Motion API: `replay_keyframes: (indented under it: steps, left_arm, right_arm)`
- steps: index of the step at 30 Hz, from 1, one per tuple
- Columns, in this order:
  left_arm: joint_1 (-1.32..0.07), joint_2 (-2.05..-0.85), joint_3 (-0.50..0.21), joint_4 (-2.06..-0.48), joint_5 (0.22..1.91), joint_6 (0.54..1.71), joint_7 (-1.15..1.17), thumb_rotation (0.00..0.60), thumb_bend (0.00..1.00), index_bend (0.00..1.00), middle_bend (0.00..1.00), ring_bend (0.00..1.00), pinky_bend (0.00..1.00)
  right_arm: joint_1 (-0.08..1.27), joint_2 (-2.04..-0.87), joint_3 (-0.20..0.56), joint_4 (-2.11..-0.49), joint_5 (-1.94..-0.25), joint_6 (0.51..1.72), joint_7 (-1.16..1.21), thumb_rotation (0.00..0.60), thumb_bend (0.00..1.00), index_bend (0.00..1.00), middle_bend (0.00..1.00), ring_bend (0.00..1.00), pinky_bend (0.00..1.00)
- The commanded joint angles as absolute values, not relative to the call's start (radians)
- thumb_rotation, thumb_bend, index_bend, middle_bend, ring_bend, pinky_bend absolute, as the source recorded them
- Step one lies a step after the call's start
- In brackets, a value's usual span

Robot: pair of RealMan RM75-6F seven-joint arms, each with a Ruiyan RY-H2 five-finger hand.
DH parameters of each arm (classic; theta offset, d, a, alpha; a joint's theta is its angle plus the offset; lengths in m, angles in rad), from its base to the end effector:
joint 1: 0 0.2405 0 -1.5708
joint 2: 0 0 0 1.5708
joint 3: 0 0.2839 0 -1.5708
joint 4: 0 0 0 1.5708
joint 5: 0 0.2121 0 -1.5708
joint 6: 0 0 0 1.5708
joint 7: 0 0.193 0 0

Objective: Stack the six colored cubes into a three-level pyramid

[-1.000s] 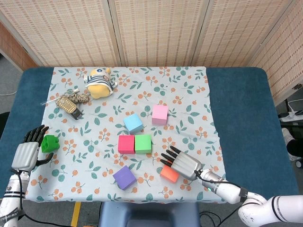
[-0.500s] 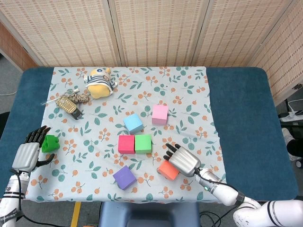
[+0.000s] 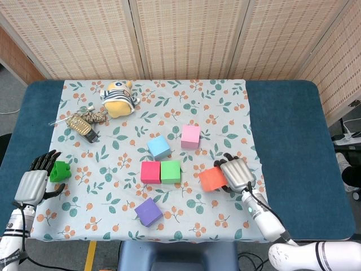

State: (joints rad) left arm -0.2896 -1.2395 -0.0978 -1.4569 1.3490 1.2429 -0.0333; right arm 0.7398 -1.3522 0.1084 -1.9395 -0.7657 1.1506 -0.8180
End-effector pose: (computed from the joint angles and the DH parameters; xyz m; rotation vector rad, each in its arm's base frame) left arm -0.3413 0.3141 0.1203 -1.4539 -0.9993 -0.8728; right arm -0.1580 -0.3550 0.0102 1.8678 -0.9044 0.6281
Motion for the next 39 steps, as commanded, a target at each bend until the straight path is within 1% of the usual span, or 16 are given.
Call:
replay_keyframes:
  steps: [1,5,12,18,24,31,39]
  left_arm:
    - [-0.290,-1.243,-0.100,-1.453,1.342,1.244,-0.023,0.600,0.32,0.00,0.00,0.00,0.09]
    - [-0.289,-1.244,-0.101,-1.452,1.341,1.244,-0.023,0.600,0.32,0.00,0.00,0.00,0.10]
    - [-0.291,-1.246,-0.102,-1.452,1.332,1.239,-0.007,0.600,0.32,0.00,0.00,0.00,0.09]
    - [-0.289,-1.242,-0.101,-1.455,1.333,1.242,-0.010,0.600,0.32,0.00,0.00,0.00,0.09]
    - [-0.288,-1.240,-0.101,-1.456,1.334,1.242,-0.016,0.600,0.32,0.00,0.00,0.00,0.10]
    - [-0.289,-1.235,-0.101,-1.457,1.338,1.239,-0.028,0.600,0.32,0.00,0.00,0.00,0.10]
    - [-0.288,-1.231,-0.099,-1.457,1.346,1.243,-0.039,0.600,0.32,0.00,0.00,0.00,0.10]
  right_arm:
    - [0.809,-1.445,0.182,-1.898,-0.610,1.229,-0.933,0.600,0.23,0.89,0.35,0.15,0.35]
    - [0.864,-1.511,0.238,-1.854,-0.483,1.252,-0.976,0.600,0.24,0.89,0.35,0.15,0.35]
    - [0.949,-1.601,0.310,-1.775,-0.302,1.265,-1.027,0.600,0.24,0.89,0.35,0.16,0.35]
    - [0.999,-1.646,0.340,-1.730,-0.218,1.290,-1.063,0.600,0.24,0.89,0.35,0.16,0.35]
    - [1.014,-1.653,0.352,-1.732,-0.191,1.292,-1.065,0.600,0.24,0.89,0.35,0.16,0.35]
    - [1.045,-1.649,0.370,-1.762,-0.106,1.323,-1.106,0.600,0.24,0.89,0.35,0.16,0.35]
    - [1.074,-1.671,0.377,-1.749,-0.076,1.350,-1.117,0.600,0.24,0.89,0.35,0.16,0.35]
